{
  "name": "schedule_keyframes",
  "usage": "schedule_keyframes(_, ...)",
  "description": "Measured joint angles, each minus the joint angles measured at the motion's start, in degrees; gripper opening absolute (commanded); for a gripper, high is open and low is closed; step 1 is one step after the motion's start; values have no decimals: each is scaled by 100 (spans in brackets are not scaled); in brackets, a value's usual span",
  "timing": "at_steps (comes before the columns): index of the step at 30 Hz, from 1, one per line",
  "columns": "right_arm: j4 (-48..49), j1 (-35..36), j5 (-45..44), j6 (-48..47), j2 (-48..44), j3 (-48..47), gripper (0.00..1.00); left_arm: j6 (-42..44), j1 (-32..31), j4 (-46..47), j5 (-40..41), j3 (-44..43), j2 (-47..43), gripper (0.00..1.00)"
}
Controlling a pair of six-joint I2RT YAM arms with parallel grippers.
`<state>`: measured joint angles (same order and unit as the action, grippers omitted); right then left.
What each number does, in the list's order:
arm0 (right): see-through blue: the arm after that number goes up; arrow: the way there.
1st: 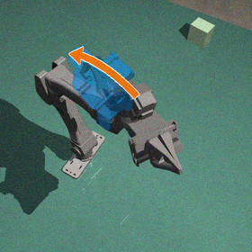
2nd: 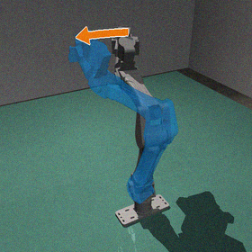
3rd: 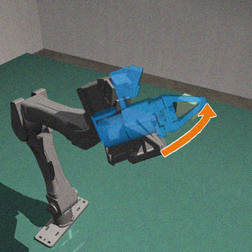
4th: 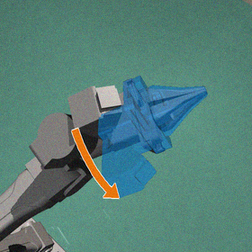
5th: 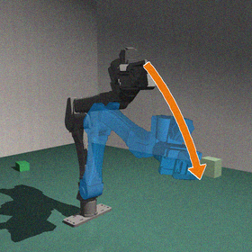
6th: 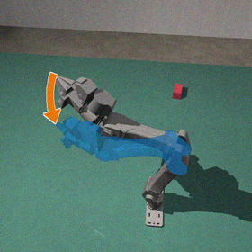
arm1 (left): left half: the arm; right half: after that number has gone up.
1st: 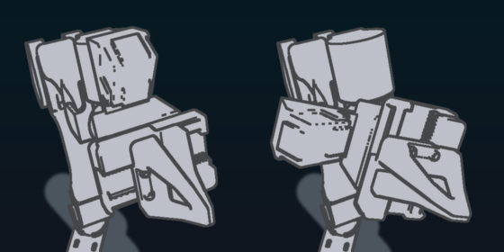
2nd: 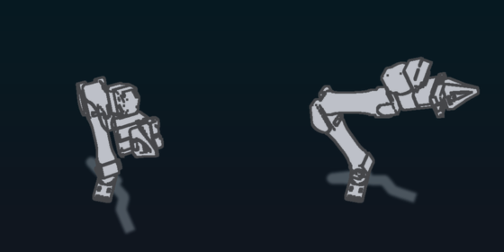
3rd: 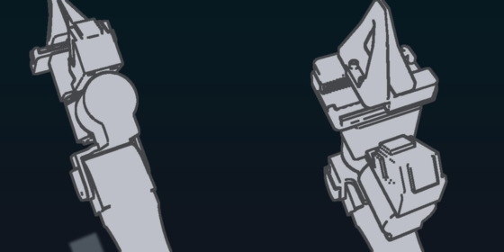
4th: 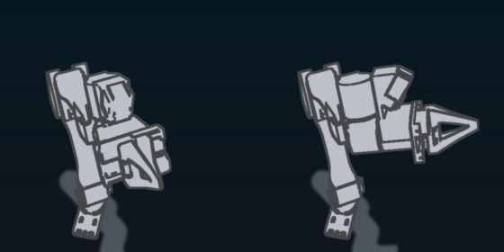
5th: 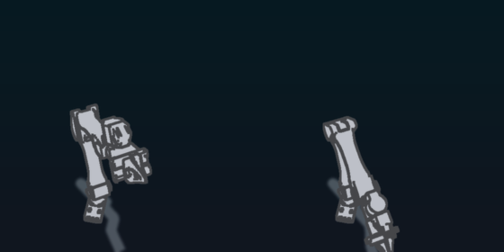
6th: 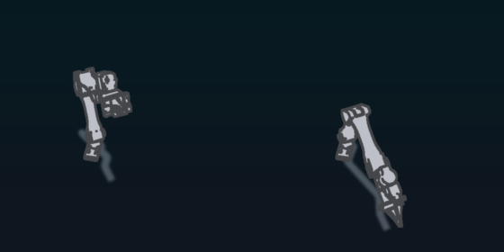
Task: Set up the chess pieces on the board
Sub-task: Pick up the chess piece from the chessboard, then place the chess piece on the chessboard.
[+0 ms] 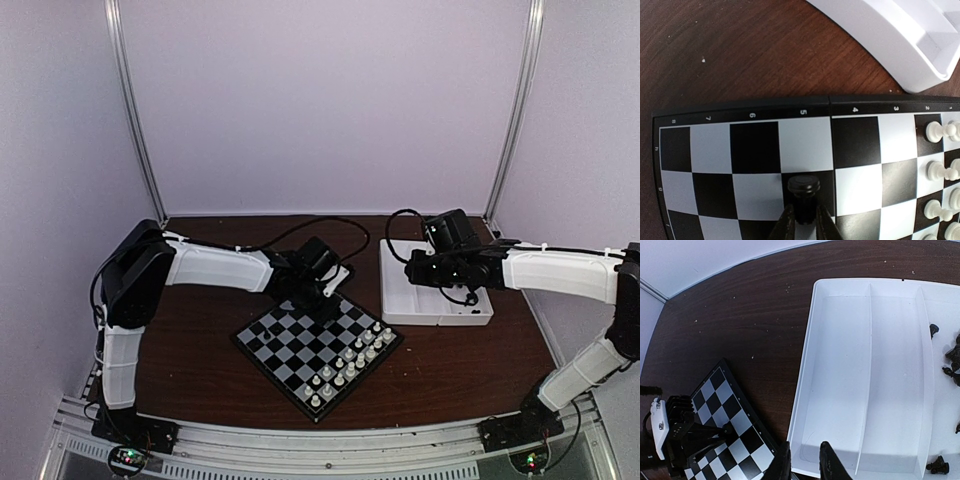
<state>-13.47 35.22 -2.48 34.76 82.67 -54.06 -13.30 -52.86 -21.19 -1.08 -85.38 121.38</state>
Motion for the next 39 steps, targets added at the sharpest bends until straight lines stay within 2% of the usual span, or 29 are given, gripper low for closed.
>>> schedule_keyframes(4,0,0,7,2,2,0,21,9,0,15,0,0,0,14)
schedule_keyframes(7,0,0,7,4,2,0,21,24,2,11,0,0,0,9)
schedule_keyframes(21,13,0,11,15,2,0,21,42,0,-501,61,0,-214,3)
schedule_keyframes(30,177,0,28,22,0,63,21,35,2,-1244,466,-31,-855,3)
schedule_keyframes(39,293,0,107,15,0,199,21,-168,46,-2441,1228,-190,-1696,0)
